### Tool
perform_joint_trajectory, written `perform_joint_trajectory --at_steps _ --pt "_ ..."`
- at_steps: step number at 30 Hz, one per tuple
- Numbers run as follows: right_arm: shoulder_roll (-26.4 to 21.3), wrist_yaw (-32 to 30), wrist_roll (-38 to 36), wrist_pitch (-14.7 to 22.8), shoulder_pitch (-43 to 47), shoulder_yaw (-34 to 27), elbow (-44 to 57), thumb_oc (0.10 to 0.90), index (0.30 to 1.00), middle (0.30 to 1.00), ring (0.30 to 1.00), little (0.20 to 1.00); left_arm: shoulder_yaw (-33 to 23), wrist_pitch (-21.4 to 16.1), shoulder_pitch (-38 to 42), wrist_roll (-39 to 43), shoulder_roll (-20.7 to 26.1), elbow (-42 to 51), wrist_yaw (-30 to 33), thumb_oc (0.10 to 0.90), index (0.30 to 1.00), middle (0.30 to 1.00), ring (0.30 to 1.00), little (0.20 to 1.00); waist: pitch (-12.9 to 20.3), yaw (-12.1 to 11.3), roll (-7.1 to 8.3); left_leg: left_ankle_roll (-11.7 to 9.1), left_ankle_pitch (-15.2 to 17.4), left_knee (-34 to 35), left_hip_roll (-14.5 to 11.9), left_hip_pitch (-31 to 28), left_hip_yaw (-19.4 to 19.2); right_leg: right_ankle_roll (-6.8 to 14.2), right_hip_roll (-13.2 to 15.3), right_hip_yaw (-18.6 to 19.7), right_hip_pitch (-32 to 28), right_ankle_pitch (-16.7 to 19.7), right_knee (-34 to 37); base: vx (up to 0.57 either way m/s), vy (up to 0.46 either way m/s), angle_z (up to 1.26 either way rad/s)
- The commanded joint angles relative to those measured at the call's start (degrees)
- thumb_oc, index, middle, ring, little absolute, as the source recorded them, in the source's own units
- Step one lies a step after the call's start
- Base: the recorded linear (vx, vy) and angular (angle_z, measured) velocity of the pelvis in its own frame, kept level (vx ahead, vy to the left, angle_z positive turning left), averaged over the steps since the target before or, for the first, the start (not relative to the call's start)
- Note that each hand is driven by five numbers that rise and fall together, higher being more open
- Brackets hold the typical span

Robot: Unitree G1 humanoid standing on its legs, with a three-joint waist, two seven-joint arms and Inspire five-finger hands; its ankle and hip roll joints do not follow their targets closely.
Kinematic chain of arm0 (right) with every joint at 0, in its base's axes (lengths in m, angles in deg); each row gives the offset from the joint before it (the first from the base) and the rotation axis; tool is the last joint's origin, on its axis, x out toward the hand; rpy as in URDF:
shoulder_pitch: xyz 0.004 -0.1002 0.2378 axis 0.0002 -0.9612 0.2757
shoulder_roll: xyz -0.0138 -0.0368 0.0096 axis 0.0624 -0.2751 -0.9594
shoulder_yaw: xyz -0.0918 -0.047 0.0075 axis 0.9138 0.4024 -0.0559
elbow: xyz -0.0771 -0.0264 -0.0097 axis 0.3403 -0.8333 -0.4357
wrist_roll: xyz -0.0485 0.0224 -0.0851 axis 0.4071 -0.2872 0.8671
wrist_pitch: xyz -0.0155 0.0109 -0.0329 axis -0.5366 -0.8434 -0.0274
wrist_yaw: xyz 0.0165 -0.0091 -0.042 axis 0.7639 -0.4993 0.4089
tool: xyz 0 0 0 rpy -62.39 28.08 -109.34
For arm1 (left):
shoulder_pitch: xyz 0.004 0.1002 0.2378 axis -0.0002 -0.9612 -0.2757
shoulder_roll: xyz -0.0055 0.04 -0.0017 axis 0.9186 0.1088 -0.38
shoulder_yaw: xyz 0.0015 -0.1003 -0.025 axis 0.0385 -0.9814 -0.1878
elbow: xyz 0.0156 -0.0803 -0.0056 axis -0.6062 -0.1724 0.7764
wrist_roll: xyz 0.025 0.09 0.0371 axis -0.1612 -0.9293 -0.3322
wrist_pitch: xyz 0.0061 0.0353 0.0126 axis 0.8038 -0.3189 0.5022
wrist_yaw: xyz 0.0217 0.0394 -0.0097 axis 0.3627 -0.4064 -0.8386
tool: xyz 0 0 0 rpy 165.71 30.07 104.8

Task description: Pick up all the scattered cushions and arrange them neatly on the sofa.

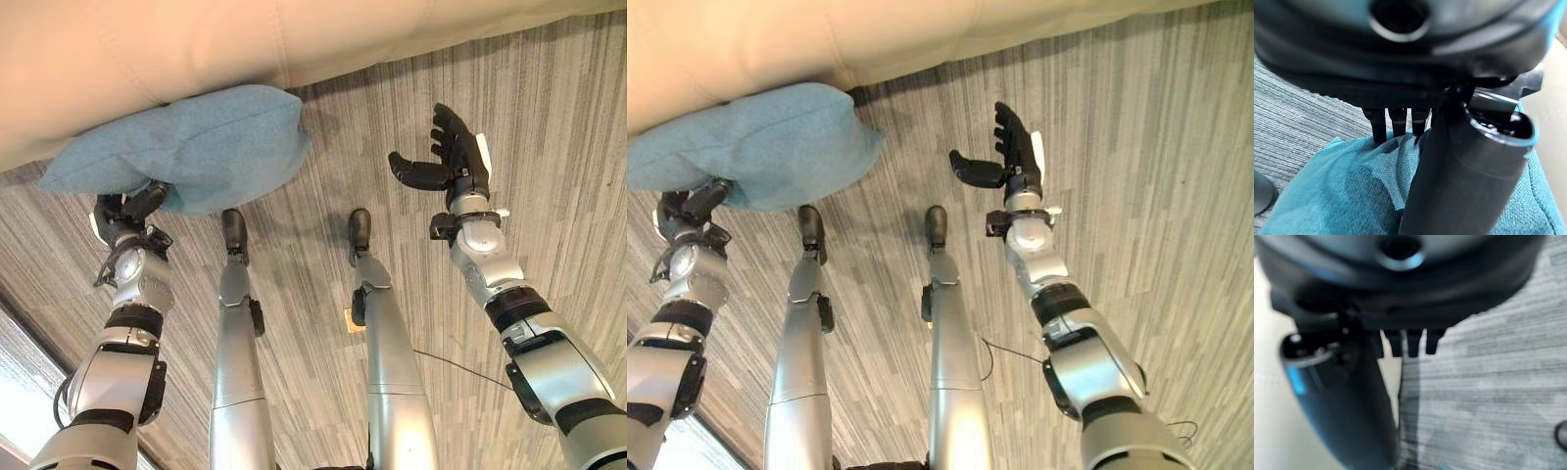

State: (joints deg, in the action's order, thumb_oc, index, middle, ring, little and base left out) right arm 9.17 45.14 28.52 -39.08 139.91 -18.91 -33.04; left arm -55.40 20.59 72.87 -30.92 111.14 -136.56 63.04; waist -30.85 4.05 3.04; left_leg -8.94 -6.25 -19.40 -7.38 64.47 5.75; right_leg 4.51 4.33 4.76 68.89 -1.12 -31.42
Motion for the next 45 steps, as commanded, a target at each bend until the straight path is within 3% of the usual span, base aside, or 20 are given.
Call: perform_joint_trajectory --at_steps 1,5,12,19,24,32,37,45 --pt "-1.2 -1.8 0.5 3.9 0.6 -1.3 4.3 0.800 0.900 0.900 0.900 0.900 5.5 -2.2 9.0 -4.7 2.4 5.6 -2.8 0.400 0.300 0.300 0.300 0.300 1.1 1.4 0.14 -0.4 6.9 -2.9 -2.7 -1.9 2.4 5.3 1.1 2.8 -1.2 -0.2 3.7 0.02 -0.037 0.02" --pt "-0.5 -1.3 -0.4 3.7 2.0 -0.5 4.0 0.800 0.900 0.900 0.900 0.900 9.8 -3.2 12.8 -4.3 0.0 12.1 -3.9 0.400 0.300 0.300 0.300 0.300 1.1 1.4 -0.31 -1.4 3.1 4.5 -3.3 -4.0 2.2 5.7 0.5 1.8 -1.8 0.2 6.2 0.00 -0.047 0.04" --pt "2.7 0.4 -5.8 6.5 4.8 -2.2 6.0 0.800 0.900 0.900 0.900 0.900 12.3 -3.1 12.4 -2.7 -2.8 18.0 -6.3 0.400 0.300 0.300 0.300 0.300 1.4 0.9 -1.00 -2.1 2.2 6.5 -3.5 -5.4 2.1 5.5 -0.4 1.6 -2.1 0.4 6.8 -0.02 -0.038 0.04" --pt "6.1 1.9 -7.5 7.2 8.4 -1.4 5.8 0.800 0.900 0.900 0.900 0.900 11.6 -1.3 10.5 -0.5 -6.2 14.0 -9.3 0.400 0.300 0.300 0.300 0.300 2.0 0.4 -1.50 -2.4 2.5 5.4 -3.7 -4.9 2.5 5.4 -0.2 1.5 -1.8 0.3 5.8 0.00 -0.011 0.00" --pt "8.9 0.1 -3.7 7.7 12.3 1.1 6.4 0.800 0.900 0.900 0.900 0.900 11.6 -1.2 10.3 1.7 -11.6 9.3 -8.9 0.400 0.300 0.300 0.300 0.300 2.4 -0.4 -2.28 -2.5 1.9 6.5 -3.6 -4.4 3.0 5.5 0.2 1.2 -1.6 -0.4 5.6 0.00 0.000 0.00" --pt "11.4 0.3 -0.8 5.1 18.5 6.0 1.0 0.800 0.900 0.900 0.900 0.900 14.5 -1.1 12.3 2.0 -13.1 9.8 -9.9 0.400 0.300 0.300 0.300 0.300 2.2 -1.7 -3.32 -2.3 1.3 7.1 -3.0 -3.8 3.5 5.7 1.1 0.9 -1.5 -0.7 4.9 0.00 -0.004 0.01" --pt "13.4 2.6 -3.0 5.1 20.9 6.8 0.6 0.800 0.900 0.900 0.900 0.900 17.0 -1.3 12.9 2.0 -12.3 13.7 -11.9 0.400 0.300 0.300 0.300 0.300 2.1 -3.1 -4.37 -2.4 0.4 8.7 -2.4 -4.2 3.8 5.8 1.7 0.3 -2.3 -1.3 5.3 0.01 -0.004 0.05" --pt "18.2 2.8 -1.3 6.6 19.8 7.6 7.7 0.800 0.900 0.900 0.900 0.900 16.0 -0.6 11.5 2.8 -11.3 12.1 -12.7 0.400 0.300 0.300 0.300 0.300 3.0 -3.7 -3.11 -2.4 0.6 8.6 -2.5 -4.7 4.2 5.6 1.7 -0.3 -3.4 -1.7 5.5 0.00 0.016 0.01"
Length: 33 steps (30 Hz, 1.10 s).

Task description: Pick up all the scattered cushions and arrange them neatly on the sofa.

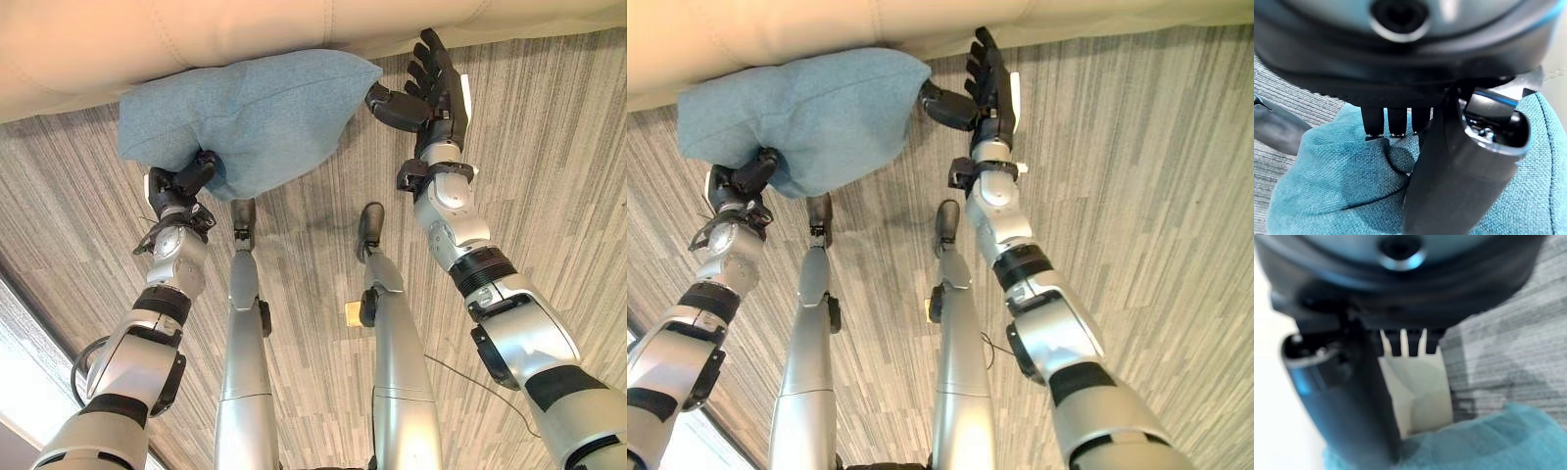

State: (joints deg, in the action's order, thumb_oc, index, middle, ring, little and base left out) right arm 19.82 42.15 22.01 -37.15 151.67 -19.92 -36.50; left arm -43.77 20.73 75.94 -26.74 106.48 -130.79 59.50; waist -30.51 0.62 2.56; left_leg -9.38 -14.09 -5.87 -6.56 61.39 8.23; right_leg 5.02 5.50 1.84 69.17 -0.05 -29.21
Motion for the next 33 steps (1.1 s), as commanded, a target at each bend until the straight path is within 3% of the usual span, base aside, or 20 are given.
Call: perform_joint_trajectory --at_steps 1,12,17,18,21,22,23,24,29,30,31,33 --pt "8.5 6.4 5.5 4.9 6.6 8.6 12.9 0.800 0.900 0.900 0.900 0.900 4.2 0.1 7.9 -1.8 -6.6 5.1 -9.7 0.400 0.300 0.300 0.300 0.300 2.7 0.2 -1.79 -1.9 8.8 -5.4 -3.4 -1.7 1.8 5.1 0.5 2.5 -4.2 -2.6 3.4 -0.01 0.049 0.01" --pt "11.1 6.6 5.4 4.6 1.0 8.1 14.7 0.800 0.900 0.900 0.900 0.900 4.2 2.1 6.2 -3.6 -5.4 1.1 -12.3 0.400 0.300 0.300 0.300 0.300 2.4 1.4 0.66 -1.3 11.4 -10.0 -3.0 -1.7 2.3 4.9 1.3 2.7 -6.6 -2.1 3.5 0.00 0.071 0.02" --pt "12.7 5.9 6.1 2.7 0.9 9.1 9.7 0.800 0.900 0.900 0.900 0.900 3.6 2.4 8.1 -3.6 -4.3 -1.3 -12.4 0.400 0.300 0.300 0.300 0.300 1.4 1.2 1.20 -1.0 12.1 -11.4 -1.9 -1.1 2.3 5.5 2.5 3.0 -7.7 -1.2 5.0 0.01 0.110 0.07" --pt "13.2 5.7 5.6 2.4 1.2 8.9 8.7 0.800 0.900 0.900 0.900 0.900 3.7 2.3 8.5 -3.4 -4.4 -1.3 -12.3 0.400 0.300 0.300 0.300 0.300 1.7 1.1 1.13 -0.9 14.2 -11.7 -1.9 -1.6 2.3 5.6 2.6 2.9 -8.3 -3.0 4.8 0.07 0.091 0.07" --pt "14.0 5.5 4.0 1.4 2.3 8.7 4.3 0.800 0.900 0.900 0.900 0.900 4.2 2.3 10.1 -3.5 -3.7 -2.3 -12.2 0.400 0.300 0.300 0.300 0.300 1.4 0.7 1.14 -0.7 14.1 -11.5 -1.4 -1.3 2.4 5.8 3.0 2.8 -8.6 -2.7 5.5 0.00 0.049 0.09" --pt "13.9 4.9 5.4 0.2 3.3 9.2 2.5 0.712 0.768 0.768 0.768 0.768 4.6 2.3 11.0 -4.2 -2.9 -2.9 -12.0 0.400 0.300 0.300 0.300 0.300 1.0 0.6 1.24 -0.7 12.2 -11.4 -1.1 -0.4 2.5 5.8 3.3 2.8 -8.1 -0.7 6.4 -0.07 0.052 0.07" --pt "14.0 3.6 7.4 -0.6 4.3 9.7 0.4 0.478 0.418 0.418 0.418 0.418 5.2 2.3 12.1 -4.8 -2.6 -3.9 -11.6 0.400 0.300 0.300 0.300 0.300 1.0 0.5 1.27 -0.6 12.2 -11.6 -1.0 -0.2 2.6 5.8 3.5 2.7 -8.3 -0.5 6.7 0.00 0.038 0.04" --pt "14.2 3.2 8.4 -1.2 4.8 10.1 -0.7 0.400 0.300 0.300 0.300 0.300 5.5 2.0 12.8 -5.3 -2.3 -3.8 -11.1 0.400 0.300 0.300 0.300 0.300 1.4 0.4 1.27 -0.6 14.3 -11.9 -1.1 -0.8 2.6 5.9 3.5 2.6 -8.9 -2.4 6.4 0.08 0.006 0.04" --pt "15.9 1.5 15.8 -4.7 7.5 13.6 -3.9 0.400 0.300 0.300 0.300 0.300 6.3 1.6 14.8 -5.5 -1.2 -2.9 -10.9 0.400 0.300 0.300 0.300 0.300 1.7 -0.1 2.65 -0.5 14.4 -12.3 -1.0 -0.2 3.3 5.8 3.1 2.1 -9.6 -2.4 7.2 0.01 -0.008 0.05" --pt "15.9 1.5 15.8 -4.7 7.5 13.6 -3.9 0.400 0.300 0.300 0.300 0.300 6.3 1.5 14.8 -5.5 -1.1 -2.8 -10.9 0.400 0.300 0.300 0.300 0.300 1.2 -0.2 2.71 -0.5 12.4 -12.2 -0.7 0.5 3.4 5.7 3.3 2.2 -9.0 -0.5 7.7 0.00 -0.001 0.05" --pt "16.6 0.5 17.9 -5.3 7.8 14.2 -4.9 0.400 0.300 0.300 0.300 0.300 6.7 1.4 15.5 -5.9 -1.0 -2.6 -10.5 0.400 0.300 0.300 0.300 0.300 1.7 -0.2 2.98 -0.5 14.4 -12.3 -0.9 -0.6 3.6 5.6 3.1 2.0 -10.1 -2.5 7.3 0.00 -0.007 0.05" --pt "16.6 -0.5 20.0 -5.8 7.2 14.1 -4.2 0.400 0.300 0.300 0.300 0.300 7.1 1.0 15.1 -6.5 -0.9 -0.2 -10.2 0.400 0.300 0.300 0.300 0.300 1.7 -0.2 3.26 -0.4 14.5 -12.3 -0.8 -1.0 3.7 5.5 2.9 1.7 -10.7 -2.6 7.5 -0.01 0.005 0.03"
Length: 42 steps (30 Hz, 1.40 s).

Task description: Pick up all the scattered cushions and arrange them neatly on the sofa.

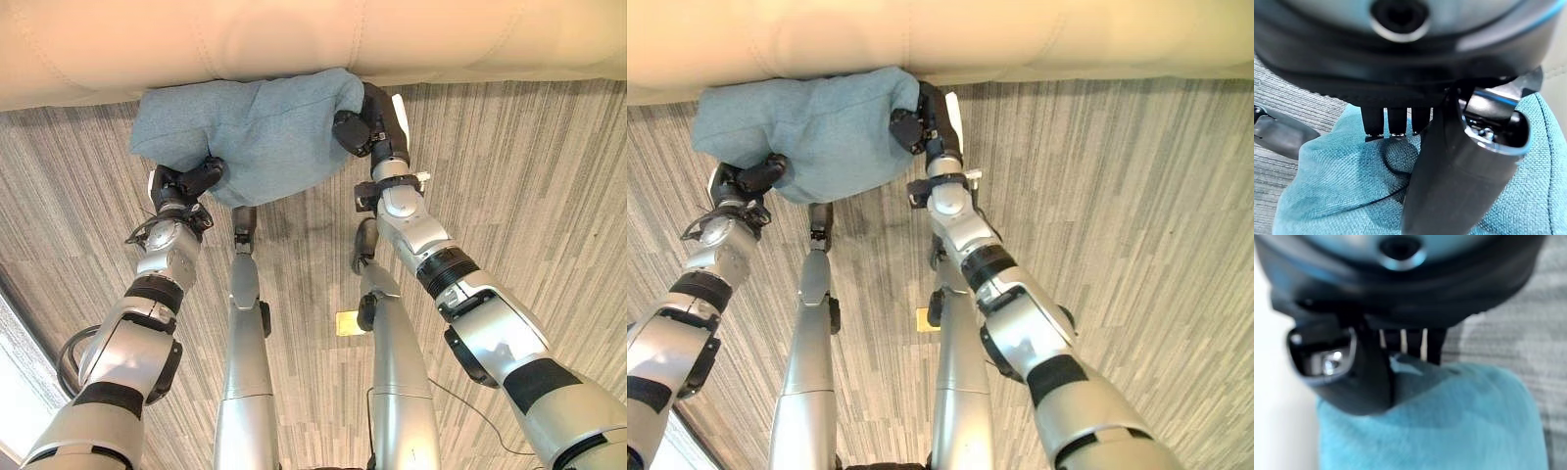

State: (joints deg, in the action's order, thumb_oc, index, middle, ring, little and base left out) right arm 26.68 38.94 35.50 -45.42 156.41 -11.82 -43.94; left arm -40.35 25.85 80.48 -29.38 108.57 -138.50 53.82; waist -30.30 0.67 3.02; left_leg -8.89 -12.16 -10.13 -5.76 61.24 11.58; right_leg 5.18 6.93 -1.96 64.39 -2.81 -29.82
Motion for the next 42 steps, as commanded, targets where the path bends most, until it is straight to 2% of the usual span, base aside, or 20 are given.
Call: perform_joint_trajectory --at_steps 1,8,10,13,15,17,20,21,24,25,27,30,33,35,36,38,39,40,41,42 --pt "9.5 1.6 7.3 2.3 2.1 5.4 4.2 0.400 0.300 0.300 0.300 0.300 4.0 -4.8 10.1 -4.3 -2.8 10.8 -3.8 0.400 0.300 0.300 0.300 0.300 1.1 -0.2 2.85 -0.7 10.6 -8.0 -1.2 -0.3 0.5 5.3 1.5 5.6 -5.7 2.1 8.7 -0.09 0.037 0.03" --pt "4.8 -2.2 11.9 3.0 -3.6 -0.5 17.6 0.400 0.300 0.300 0.300 0.300 3.8 -6.7 3.0 -4.2 -3.8 27.5 -2.5 0.400 0.300 0.300 0.300 0.300 1.8 0.4 3.07 -0.1 12.2 -9.0 -0.5 -3.5 0.1 4.8 1.1 5.9 -8.7 2.1 8.9 -0.02 0.027 0.02" --pt "0.6 -2.6 15.1 2.9 -9.5 -3.5 26.8 0.400 0.300 0.300 0.300 0.300 3.5 -6.7 -1.4 -2.7 -4.2 34.5 -4.5 0.400 0.300 0.300 0.300 0.300 3.4 1.4 3.90 0.1 13.2 -8.7 -0.5 -6.9 -0.5 4.7 0.9 6.0 -11.6 2.1 9.7 -0.01 0.016 0.00" --pt "-1.2 -1.9 16.6 2.9 -14.1 -5.1 31.8 0.400 0.300 0.300 0.300 0.300 3.2 -6.4 -4.0 -2.3 -4.2 37.4 -5.9 0.400 0.300 0.300 0.300 0.300 4.7 2.2 4.60 0.1 13.7 -8.3 -0.8 -9.5 -0.8 4.8 0.8 6.0 -13.7 2.4 10.5 0.00 0.015 -0.05" --pt "-3.8 -0.2 18.3 3.5 -21.6 -6.7 38.2 0.400 0.300 0.300 0.300 0.300 3.6 -6.3 -8.3 -1.8 -4.4 41.8 -8.5 0.400 0.300 0.300 0.300 0.300 7.5 3.7 5.16 0.0 14.4 -6.9 -1.3 -15.2 -1.9 4.8 0.8 6.0 -18.3 2.9 12.4 0.04 0.038 -0.19" --pt "-4.7 0.3 19.1 3.6 -23.6 -7.3 40.6 0.400 0.300 0.300 0.300 0.300 3.3 -6.2 -9.7 -1.7 -4.7 43.2 -9.2 0.400 0.300 0.300 0.300 0.300 8.1 4.0 5.15 -0.1 14.7 -6.2 -1.5 -17.3 -2.2 4.9 0.7 6.2 -20.0 2.9 13.1 0.02 0.037 -0.16" --pt "-8.0 1.6 24.6 4.6 -29.7 -9.2 47.5 0.400 0.300 0.300 0.300 0.300 2.4 -6.4 -15.1 -1.3 -4.7 47.9 -12.2 0.400 0.300 0.300 0.300 0.300 10.8 5.0 4.61 -0.3 15.1 -3.5 -2.4 -24.8 -3.6 5.2 0.7 6.7 -25.9 3.3 15.5 0.09 0.044 -0.25" --pt "-9.4 2.7 26.9 5.3 -34.1 -10.9 51.7 0.400 0.300 0.300 0.300 0.300 2.0 -6.7 -18.8 -1.2 -4.5 50.9 -13.9 0.400 0.300 0.300 0.300 0.300 12.8 6.0 3.99 -0.2 15.1 -1.0 -3.4 -30.5 -4.8 5.6 0.6 7.1 -30.2 3.7 17.2 0.17 0.031 -0.28" --pt "-11.5 5.0 26.8 5.8 -39.4 -13.3 55.0 0.400 0.300 0.300 0.300 0.300 0.8 -7.2 -23.6 -0.5 -4.7 54.5 -15.4 0.400 0.300 0.300 0.300 0.300 15.1 6.5 2.71 0.1 13.9 3.2 -4.6 -38.7 -6.3 5.9 0.5 7.9 -35.5 3.6 17.0 0.14 -0.012 -0.31" --pt "-11.5 5.0 26.8 5.8 -39.4 -13.4 55.0 0.400 0.300 0.300 0.300 0.300 0.8 -7.2 -23.6 -0.5 -4.7 54.5 -15.4 0.400 0.300 0.300 0.300 0.300 15.1 6.5 2.72 0.1 13.9 3.3 -4.6 -38.7 -6.3 5.9 0.5 7.9 -35.5 3.7 17.1 0.17 -0.033 -0.23" --pt "-13.2 7.4 27.0 6.1 -44.1 -15.0 56.8 0.400 0.300 0.300 0.300 0.300 -0.3 -7.5 -28.9 -0.7 -5.5 57.0 -15.6 0.400 0.300 0.300 0.300 0.300 17.1 7.2 0.76 0.2 13.6 5.6 -6.2 -46.0 -7.4 5.5 0.1 8.7 -40.7 1.1 15.4 0.20 -0.067 -0.18" --pt "-14.1 9.1 26.6 6.3 -46.8 -15.0 56.6 0.400 0.300 0.300 0.300 0.300 -1.8 -7.7 -32.7 -0.5 -6.6 57.7 -15.5 0.400 0.300 0.300 0.300 0.300 18.6 7.5 -0.21 0.3 12.6 6.2 -7.5 -49.6 -8.2 4.7 -1.1 9.3 -43.8 -0.7 14.8 0.12 -0.082 -0.03" --pt "-14.0 10.7 26.1 6.4 -51.2 -15.8 56.5 0.400 0.300 0.300 0.300 0.300 -3.4 -7.3 -37.8 -0.7 -7.6 58.7 -14.7 0.400 0.300 0.300 0.300 0.300 20.2 7.1 -0.84 -0.2 9.7 3.6 -8.8 -52.7 -8.9 3.0 -2.9 8.8 -50.0 -2.5 16.0 0.13 -0.198 -0.10" --pt "-14.1 10.3 25.7 6.1 -54.9 -17.1 56.5 0.400 0.300 0.300 0.300 0.300 -4.0 -6.6 -41.6 -2.0 -8.9 59.4 -13.5 0.400 0.300 0.300 0.300 0.300 19.7 7.2 0.34 0.6 4.8 -10.0 -10.0 -49.7 -14.4 0.4 -2.1 6.0 -57.5 -3.7 18.4 0.09 -0.291 0.11" --pt "-14.0 10.3 25.7 6.1 -54.9 -17.2 56.5 0.400 0.300 0.300 0.300 0.300 -4.0 -6.6 -41.6 -2.1 -8.9 59.4 -13.4 0.400 0.300 0.300 0.300 0.300 19.8 7.2 0.28 0.5 4.6 -9.9 -10.0 -49.5 -14.3 0.4 -2.2 6.0 -57.4 -3.4 18.7 0.07 -0.175 0.53" --pt "-13.6 10.1 25.2 5.6 -56.0 -17.0 56.7 0.400 0.300 0.300 0.300 0.300 -4.9 -6.5 -44.1 -3.6 -9.2 60.3 -12.7 0.400 0.300 0.300 0.300 0.300 20.3 7.3 0.77 1.9 5.8 -13.9 -12.7 -49.4 -22.1 -0.8 -1.9 4.4 -61.1 -4.3 19.7 0.14 -0.117 0.76" --pt "-13.3 10.2 24.6 5.0 -54.9 -15.9 56.8 0.400 0.300 0.300 0.300 0.300 -4.9 -6.5 -46.0 -6.2 -9.1 61.4 -11.4 0.400 0.300 0.300 0.300 0.300 20.3 4.7 1.39 2.4 10.4 -15.7 -6.3 -46.9 -18.8 -0.8 -1.3 5.4 -62.7 -3.8 21.0 0.13 -0.043 0.59" --pt "-13.2 10.2 24.6 5.0 -54.8 -15.9 56.8 0.400 0.300 0.300 0.300 0.300 -4.9 -6.4 -46.0 -6.2 -9.1 61.5 -11.3 0.400 0.300 0.300 0.300 0.300 20.5 4.8 1.44 2.5 10.2 -15.5 -6.2 -46.7 -18.7 -0.7 -1.2 5.3 -62.5 -3.7 21.1 0.21 0.041 0.00" --pt "-12.8 10.9 23.6 5.1 -54.2 -15.5 56.6 0.400 0.300 0.300 0.300 0.300 -5.8 -6.2 -46.5 -8.3 -9.3 61.8 -11.0 0.400 0.300 0.300 0.300 0.300 21.2 3.2 1.66 2.9 13.8 -11.0 -0.6 -44.4 -14.4 -0.1 -1.5 5.2 -64.3 -4.1 23.1 0.12 0.036 -0.32" --pt "-12.8 10.9 23.6 5.1 -54.1 -15.5 56.6 0.400 0.300 0.300 0.300 0.300 -5.8 -6.2 -46.5 -8.4 -9.3 61.8 -11.0 0.400 0.300 0.300 0.300 0.300 21.4 3.3 1.72 2.9 13.4 -10.5 -0.5 -44.4 -14.4 -0.1 -1.4 5.1 -64.2 -3.8 23.2 0.32 0.152 -0.25"
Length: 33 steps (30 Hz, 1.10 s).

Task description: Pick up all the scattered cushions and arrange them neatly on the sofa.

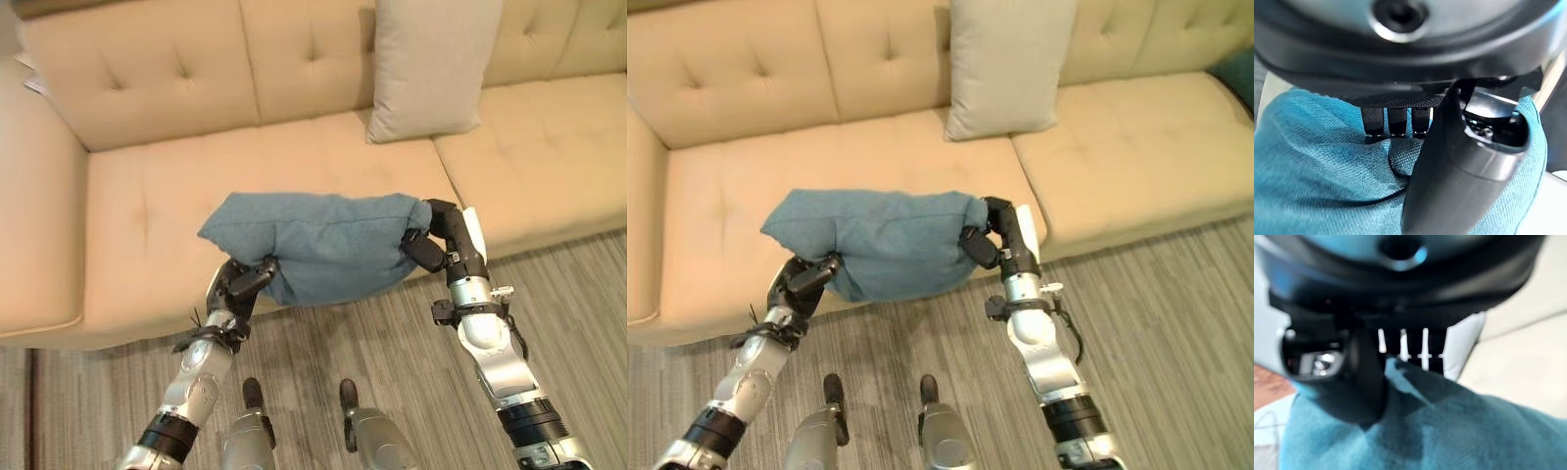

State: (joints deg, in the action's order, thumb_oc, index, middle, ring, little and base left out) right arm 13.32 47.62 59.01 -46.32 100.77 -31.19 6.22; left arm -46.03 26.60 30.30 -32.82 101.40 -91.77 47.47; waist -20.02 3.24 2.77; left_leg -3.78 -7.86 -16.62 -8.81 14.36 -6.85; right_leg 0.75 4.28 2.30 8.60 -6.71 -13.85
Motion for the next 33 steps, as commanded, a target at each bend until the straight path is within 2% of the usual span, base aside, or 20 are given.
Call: perform_joint_trajectory --at_steps 1,2,4,5,6,7,9,10,11,12,13,14,16,18,19,21,23,27,28,33 --pt "0.9 2.5 -0.9 6.0 1.9 4.3 6.0 0.400 0.300 0.300 0.300 0.300 0.2 -6.7 4.2 -6.5 -2.0 14.8 -4.1 0.400 0.300 0.300 0.300 0.300 12.4 -0.1 1.43 -2.6 5.8 5.3 1.0 3.4 5.3 5.2 0.9 0.8 -10.3 -0.1 8.7 0.20 0.112 0.11" --pt "0.9 2.5 -0.9 6.0 1.9 4.3 5.9 0.400 0.300 0.300 0.300 0.300 0.2 -6.7 4.2 -6.6 -2.0 14.8 -4.0 0.400 0.300 0.300 0.300 0.300 12.5 0.0 1.59 -2.7 5.4 6.0 1.2 3.0 5.3 5.1 1.1 0.7 -10.5 -0.1 8.9 0.33 0.184 0.30" --pt "1.2 1.8 -2.3 5.8 3.0 4.5 4.6 0.400 0.300 0.300 0.300 0.300 0.0 -7.2 4.2 -8.3 -1.2 14.8 -2.8 0.400 0.300 0.300 0.300 0.300 12.5 -2.3 2.16 -3.5 3.8 11.3 1.5 6.0 8.1 5.5 1.6 1.4 -13.1 -0.4 10.0 0.28 0.167 0.08" --pt "1.2 2.5 -2.9 5.5 3.5 5.0 4.3 0.400 0.300 0.300 0.300 0.300 -0.3 -7.2 3.8 -9.4 -0.6 14.6 -3.0 0.400 0.300 0.300 0.300 0.300 13.2 -2.6 1.64 -3.2 3.9 13.4 1.3 4.7 9.5 5.9 1.1 1.9 -13.6 -1.5 9.3 0.29 0.215 -0.29" --pt "1.3 2.5 -3.0 5.5 3.1 4.6 4.6 0.400 0.300 0.300 0.300 0.300 0.5 -6.3 4.7 -9.3 -1.0 13.9 -2.9 0.400 0.300 0.300 0.300 0.300 13.8 -2.4 1.56 -3.4 3.0 12.9 1.1 4.6 8.7 6.3 1.5 1.3 -14.3 -1.9 9.0 0.36 0.341 -0.53" --pt "1.6 2.7 -2.5 5.0 3.2 4.2 4.5 0.400 0.300 0.300 0.300 0.300 1.4 -6.4 6.4 -10.4 -1.3 13.0 -2.0 0.400 0.300 0.300 0.300 0.300 14.5 -2.4 2.24 -3.0 3.0 10.1 1.8 4.7 8.6 7.2 2.9 1.4 -14.9 -2.0 8.0 0.32 0.347 -0.46" --pt "1.9 2.7 -2.3 5.0 3.2 4.2 4.4 0.400 0.300 0.300 0.300 0.300 1.8 -6.5 6.7 -11.1 -1.3 12.8 -1.8 0.400 0.300 0.300 0.300 0.300 14.7 -2.6 2.90 -2.0 4.2 8.8 2.5 4.5 8.3 8.2 3.8 2.0 -14.1 -0.6 5.5 0.19 0.215 -0.39" --pt "2.4 2.9 -2.2 4.9 3.1 4.1 4.4 0.400 0.300 0.300 0.300 0.300 1.8 -6.4 6.8 -11.3 -1.1 12.6 -1.9 0.400 0.300 0.300 0.300 0.300 14.8 -2.6 3.20 -1.3 5.2 8.2 2.7 3.9 7.9 8.9 4.2 2.3 -13.0 0.8 2.4 0.19 0.217 -0.55" --pt "3.3 3.0 -2.2 4.8 3.2 4.3 3.7 0.400 0.300 0.300 0.300 0.300 2.3 -6.2 7.2 -12.0 -0.5 12.2 -1.2 0.400 0.300 0.300 0.300 0.300 14.0 -2.5 3.41 0.2 7.1 7.2 3.1 1.7 6.9 10.9 6.0 2.1 -10.0 7.7 -5.7 0.18 0.215 -0.46" --pt "3.3 3.0 -2.2 4.8 3.3 4.3 3.7 0.400 0.300 0.300 0.300 0.300 2.3 -6.2 7.2 -12.0 -0.5 12.2 -1.2 0.400 0.300 0.300 0.300 0.300 14.1 -2.6 3.29 0.2 6.9 7.3 2.9 1.8 6.8 10.9 5.9 2.2 -9.8 7.9 -5.6 0.25 0.338 -0.08" --pt "4.1 3.0 -2.3 4.6 3.7 4.6 3.5 0.400 0.300 0.300 0.300 0.300 2.4 -5.9 7.1 -12.3 -0.1 12.3 -0.9 0.400 0.300 0.300 0.300 0.300 13.5 -2.4 1.51 1.5 7.9 7.7 2.1 -0.7 6.5 10.3 6.9 0.3 -6.5 10.4 -13.8 0.11 0.182 0.11" --pt "4.1 3.0 -2.3 4.6 3.7 4.7 3.5 0.400 0.300 0.300 0.300 0.300 2.4 -5.9 7.1 -12.3 -0.1 12.3 -0.9 0.400 0.300 0.300 0.300 0.300 13.4 -2.4 1.55 1.5 8.0 7.7 2.1 -0.7 6.4 10.3 7.0 0.4 -6.4 10.2 -14.1 0.19 0.285 0.00" --pt "4.9 3.1 -1.9 4.8 3.4 4.6 3.5 0.400 0.300 0.300 0.300 0.300 2.1 -5.7 6.8 -14.2 0.0 12.2 -0.6 0.400 0.300 0.300 0.300 0.300 13.1 -2.1 0.53 2.4 9.4 8.6 2.2 -3.5 5.9 9.6 8.3 -2.1 -4.5 10.8 -18.6 0.24 0.243 -0.19" --pt "4.8 4.1 -2.0 4.4 3.1 4.6 3.9 0.400 0.300 0.300 0.300 0.300 1.6 -5.4 5.9 -14.9 -0.3 12.3 -0.9 0.400 0.300 0.300 0.300 0.300 13.8 -1.2 0.84 2.7 11.2 9.7 4.5 -6.9 5.5 8.8 8.5 -4.2 -2.2 10.5 -14.2 0.33 0.203 -0.12" --pt "4.8 4.1 -2.1 4.4 3.0 4.6 4.0 0.400 0.300 0.300 0.300 0.300 1.6 -5.4 5.8 -15.0 -0.3 12.4 -0.9 0.400 0.300 0.300 0.300 0.300 13.7 -1.1 0.89 2.7 11.3 9.7 4.5 -7.1 5.6 8.8 8.6 -4.4 -2.5 10.3 -14.2 0.28 0.060 0.00" --pt "4.3 5.0 -2.6 3.9 3.6 5.1 3.8 0.400 0.300 0.300 0.300 0.300 1.7 -5.2 5.1 -15.6 -0.6 12.3 -1.0 0.400 0.300 0.300 0.300 0.300 13.7 -0.5 1.79 2.4 13.0 9.2 6.3 -8.5 5.9 8.9 7.8 -5.3 -1.3 8.6 -5.5 0.29 0.015 0.20" --pt "4.0 5.1 -3.0 3.9 4.0 5.5 3.5 0.400 0.300 0.300 0.300 0.300 1.8 -5.2 5.4 -15.9 -0.6 12.1 -0.8 0.400 0.300 0.300 0.300 0.300 13.3 -0.1 1.87 2.3 13.9 8.6 6.7 -9.2 6.5 9.0 7.2 -4.9 -0.8 7.9 -3.0 0.17 -0.008 0.38" --pt "2.4 5.1 -2.9 3.7 6.0 6.4 1.8 0.400 0.300 0.300 0.300 0.300 1.2 -6.0 6.3 -17.0 -0.8 10.6 -0.1 0.400 0.300 0.300 0.300 0.300 12.0 1.1 2.42 1.9 16.0 7.1 8.2 -11.2 8.1 9.8 4.8 -0.1 1.7 8.6 2.3 0.21 -0.031 0.54" --pt "1.8 5.5 -3.1 3.3 7.3 6.8 1.3 0.400 0.300 0.300 0.300 0.300 0.9 -5.8 6.7 -16.9 -1.0 9.7 0.0 0.400 0.300 0.300 0.300 0.300 12.4 0.7 3.32 1.8 17.0 6.4 9.1 -11.4 8.3 9.5 5.2 0.0 0.1 8.2 4.9 0.15 -0.037 0.58" --pt "-0.3 6.4 -4.5 2.7 11.4 9.2 -1.3 0.400 0.300 0.300 0.300 0.300 0.1 -5.4 7.3 -17.2 -0.7 6.5 1.4 0.400 0.300 0.300 0.300 0.300 14.1 -0.3 3.01 0.9 16.4 8.9 8.2 -12.9 9.2 8.9 4.4 -0.6 -1.6 8.2 7.6 0.16 -0.113 0.21"
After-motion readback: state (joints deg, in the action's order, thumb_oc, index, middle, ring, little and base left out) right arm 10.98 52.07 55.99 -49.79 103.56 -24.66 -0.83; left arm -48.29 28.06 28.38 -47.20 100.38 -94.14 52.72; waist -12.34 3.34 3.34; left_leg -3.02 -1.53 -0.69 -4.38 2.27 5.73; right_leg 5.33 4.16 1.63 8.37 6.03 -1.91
